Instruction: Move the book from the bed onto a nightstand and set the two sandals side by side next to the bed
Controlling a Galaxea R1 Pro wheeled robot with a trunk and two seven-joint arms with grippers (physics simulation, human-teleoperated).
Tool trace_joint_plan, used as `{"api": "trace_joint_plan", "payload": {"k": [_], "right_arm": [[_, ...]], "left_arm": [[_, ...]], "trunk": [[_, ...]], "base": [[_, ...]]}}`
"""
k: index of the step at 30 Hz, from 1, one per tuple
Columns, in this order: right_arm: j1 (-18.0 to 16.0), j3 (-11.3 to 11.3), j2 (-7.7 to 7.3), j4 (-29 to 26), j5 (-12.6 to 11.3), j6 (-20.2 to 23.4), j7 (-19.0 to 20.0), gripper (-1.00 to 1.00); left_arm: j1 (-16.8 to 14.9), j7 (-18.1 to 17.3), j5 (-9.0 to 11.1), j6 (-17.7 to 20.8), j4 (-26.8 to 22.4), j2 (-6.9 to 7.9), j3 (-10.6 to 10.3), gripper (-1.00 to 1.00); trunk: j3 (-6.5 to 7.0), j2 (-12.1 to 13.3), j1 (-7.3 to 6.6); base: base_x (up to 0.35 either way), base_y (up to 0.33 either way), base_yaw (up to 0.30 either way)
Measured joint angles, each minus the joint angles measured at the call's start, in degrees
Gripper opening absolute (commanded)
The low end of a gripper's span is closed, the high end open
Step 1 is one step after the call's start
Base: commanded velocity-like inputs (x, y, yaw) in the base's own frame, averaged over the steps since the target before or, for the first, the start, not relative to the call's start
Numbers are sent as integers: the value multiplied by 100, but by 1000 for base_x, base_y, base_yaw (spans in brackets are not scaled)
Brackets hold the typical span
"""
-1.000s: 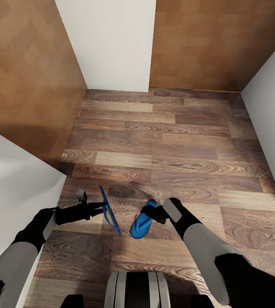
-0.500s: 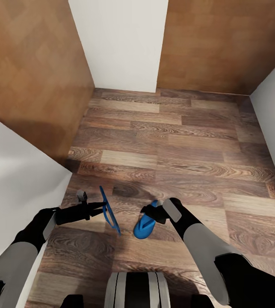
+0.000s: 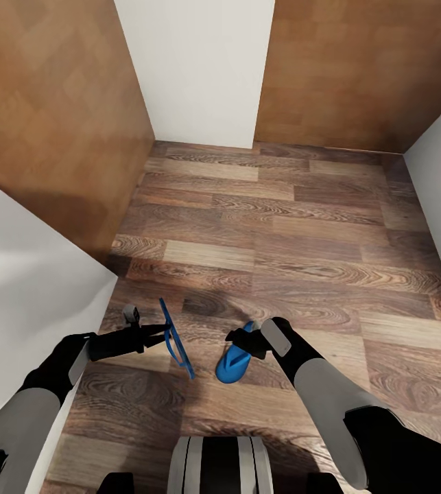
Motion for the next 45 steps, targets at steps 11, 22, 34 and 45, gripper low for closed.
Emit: {"api": "trace_joint_plan", "payload": {"k": [11,22,34,45], "right_arm": [[0,0,0,4,3,-8,-8,100],[0,0,0,6,2,-9,-12,100],[0,0,0,6,0,-9,-72,100],[0,0,0,7,-1,-9,-191,100]], "left_arm": [[0,-11,1,0,0,2,0,-100],[0,-13,2,1,0,2,0,-100],[0,-10,0,0,0,9,0,-100],[0,-10,0,0,8,11,0,-100]], "trunk": [[0,0,0],[0,0,0],[0,0,0],[0,0,0]], "base": [[0,0,0],[0,0,0],[0,0,0],[0,0,0]]}}
